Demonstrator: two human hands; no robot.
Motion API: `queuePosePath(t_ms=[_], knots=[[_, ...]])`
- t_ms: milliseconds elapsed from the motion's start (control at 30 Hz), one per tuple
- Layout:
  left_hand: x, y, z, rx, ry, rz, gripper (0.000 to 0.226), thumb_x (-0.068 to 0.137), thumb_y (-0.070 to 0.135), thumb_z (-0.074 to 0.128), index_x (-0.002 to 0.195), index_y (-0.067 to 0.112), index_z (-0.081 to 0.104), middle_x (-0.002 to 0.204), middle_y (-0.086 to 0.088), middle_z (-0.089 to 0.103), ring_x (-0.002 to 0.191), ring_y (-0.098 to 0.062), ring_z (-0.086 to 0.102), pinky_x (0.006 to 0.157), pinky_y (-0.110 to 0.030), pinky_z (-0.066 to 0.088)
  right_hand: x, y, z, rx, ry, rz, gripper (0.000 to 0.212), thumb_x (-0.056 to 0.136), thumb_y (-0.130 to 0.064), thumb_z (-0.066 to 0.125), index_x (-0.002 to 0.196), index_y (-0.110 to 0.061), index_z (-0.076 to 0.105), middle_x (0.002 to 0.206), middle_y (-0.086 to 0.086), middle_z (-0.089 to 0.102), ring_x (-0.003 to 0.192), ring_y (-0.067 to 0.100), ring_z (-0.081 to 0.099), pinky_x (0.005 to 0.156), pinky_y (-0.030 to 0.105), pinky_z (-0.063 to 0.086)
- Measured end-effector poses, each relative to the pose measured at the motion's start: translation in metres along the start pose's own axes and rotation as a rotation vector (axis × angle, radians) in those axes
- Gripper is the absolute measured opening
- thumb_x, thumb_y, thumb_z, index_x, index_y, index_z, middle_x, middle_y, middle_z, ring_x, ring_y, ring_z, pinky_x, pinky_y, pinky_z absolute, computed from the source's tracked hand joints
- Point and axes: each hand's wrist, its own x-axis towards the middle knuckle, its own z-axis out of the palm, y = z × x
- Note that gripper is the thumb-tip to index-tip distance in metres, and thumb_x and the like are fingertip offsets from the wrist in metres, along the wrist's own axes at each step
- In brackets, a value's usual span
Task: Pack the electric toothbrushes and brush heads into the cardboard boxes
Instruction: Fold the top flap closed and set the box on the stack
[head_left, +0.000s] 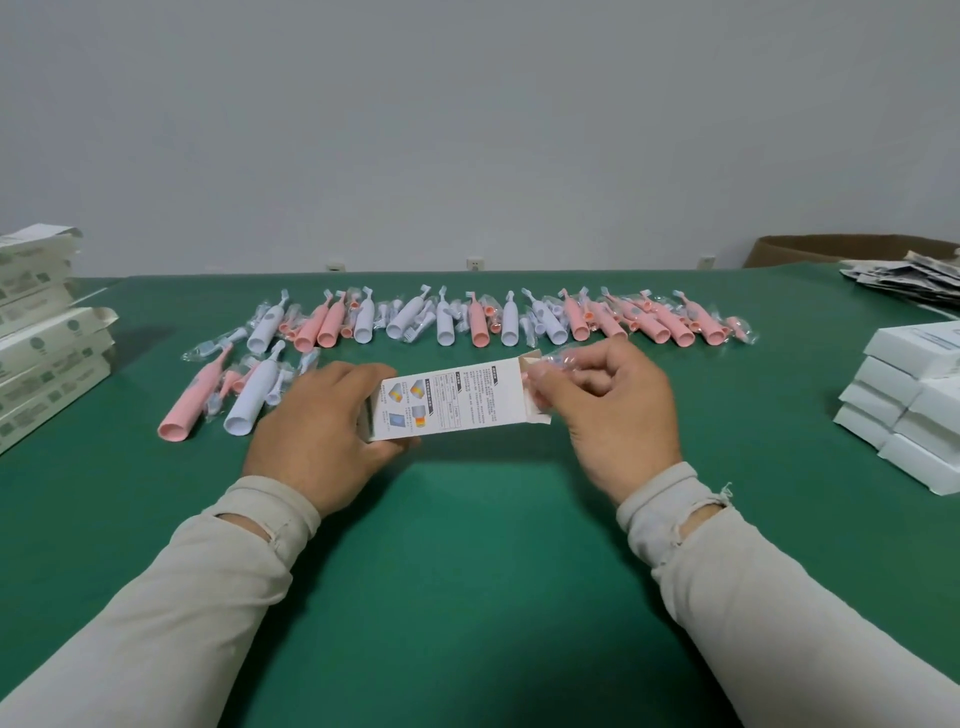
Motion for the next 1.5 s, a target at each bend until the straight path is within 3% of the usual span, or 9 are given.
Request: queuePosePath(t_ms=[167, 333, 400, 567, 700, 933, 1100, 1233, 1500], knots=[[-0.001, 0.005, 0.001, 0.0, 0.013, 0.001, 0.052, 0.076, 0.05, 0.075, 0.123, 0.038, 0.056, 0.114, 0.011, 0.059, 0.107, -0.018, 0.051, 0.084, -0.042, 0.05, -0.005, -0.001, 0.006, -0.161, -0.002, -0.052, 0.022, 0.091, -0.045, 0.068, 0.082, -0.027, 0.077, 0.092, -0.012, 0.074, 0.093, 0.007, 0.066, 0.09, 0.033, 0.051], [-0.001, 0.005, 0.003, -0.02, -0.002, 0.02, 0.052, 0.076, 0.049, 0.075, 0.123, 0.038, 0.056, 0.114, 0.012, 0.059, 0.107, -0.017, 0.051, 0.085, -0.045, 0.05, -0.009, -0.005, 0.01, -0.243, -0.478, 0.099, 0.061, 0.075, -0.09, 0.016, 0.12, -0.068, 0.052, 0.151, -0.031, 0.035, 0.14, -0.007, 0.029, 0.112, 0.021, 0.008], [-0.001, 0.002, 0.002, -0.013, -0.01, 0.008, 0.051, 0.076, 0.049, 0.074, 0.122, 0.037, 0.057, 0.113, 0.011, 0.06, 0.106, -0.017, 0.052, 0.085, -0.044, 0.05, -0.002, -0.004, 0.001, -0.174, -0.46, 0.105, 0.076, 0.081, -0.087, 0.018, 0.118, -0.042, 0.067, 0.125, -0.032, 0.062, 0.116, -0.013, 0.052, 0.099, 0.009, 0.023], [0.002, -0.008, 0.0, 0.017, -0.004, -0.075, 0.052, 0.076, 0.05, 0.077, 0.123, 0.034, 0.058, 0.112, 0.007, 0.061, 0.107, -0.021, 0.053, 0.085, -0.042, 0.049, 0.034, 0.006, -0.043, -0.505, 0.141, 0.108, 0.016, 0.095, -0.034, 0.056, 0.089, -0.024, 0.066, 0.088, -0.013, 0.064, 0.085, 0.01, 0.061, 0.086, 0.034, 0.049], [0.001, -0.008, 0.0, 0.03, 0.012, -0.096, 0.053, 0.075, 0.05, 0.079, 0.121, 0.033, 0.059, 0.11, 0.005, 0.06, 0.107, -0.022, 0.052, 0.082, -0.039, 0.045, 0.038, 0.023, -0.052, -0.97, -0.152, 0.346, 0.027, 0.089, -0.038, 0.066, 0.086, -0.011, 0.071, 0.087, 0.007, 0.073, 0.084, 0.03, 0.067, 0.073, 0.032, 0.05], [0.0, -0.008, 0.002, 0.015, -0.002, -0.096, 0.053, 0.075, 0.051, 0.079, 0.121, 0.035, 0.057, 0.11, 0.006, 0.059, 0.105, -0.021, 0.051, 0.083, -0.039, 0.047, 0.039, 0.025, -0.039, -1.004, -0.28, 0.266, 0.005, 0.087, -0.021, 0.062, 0.088, -0.025, 0.059, 0.095, 0.0, 0.066, 0.089, 0.025, 0.062, 0.083, 0.033, 0.05], [0.001, -0.008, 0.002, 0.008, 0.001, -0.089, 0.054, 0.075, 0.05, 0.079, 0.122, 0.034, 0.058, 0.112, 0.005, 0.06, 0.105, -0.021, 0.052, 0.083, -0.038, 0.046, 0.041, 0.032, -0.042, -0.926, -0.159, 0.14, 0.039, 0.093, -0.013, 0.049, 0.13, -0.026, 0.055, 0.126, 0.001, 0.061, 0.107, 0.025, 0.056, 0.096, 0.036, 0.046], [0.001, -0.008, 0.003, 0.027, -0.003, -0.09, 0.056, 0.075, 0.052, 0.078, 0.124, 0.035, 0.056, 0.113, 0.006, 0.06, 0.106, -0.02, 0.052, 0.08, -0.037, 0.045, 0.039, 0.035, -0.038, -0.959, -0.446, 0.086, 0.061, 0.091, 0.001, 0.041, 0.141, -0.031, 0.053, 0.152, -0.003, 0.045, 0.138, 0.026, 0.04, 0.118, 0.04, 0.03], [0.001, -0.008, 0.0, 0.043, 0.015, -0.104, 0.053, 0.075, 0.052, 0.077, 0.122, 0.035, 0.057, 0.112, 0.006, 0.06, 0.107, -0.021, 0.052, 0.081, -0.039, 0.046, 0.04, 0.018, -0.045, -1.07, -0.359, -0.008, 0.01, 0.098, -0.029, 0.056, 0.093, -0.03, 0.064, 0.096, -0.004, 0.068, 0.084, 0.022, 0.06, 0.08, 0.036, 0.051]])
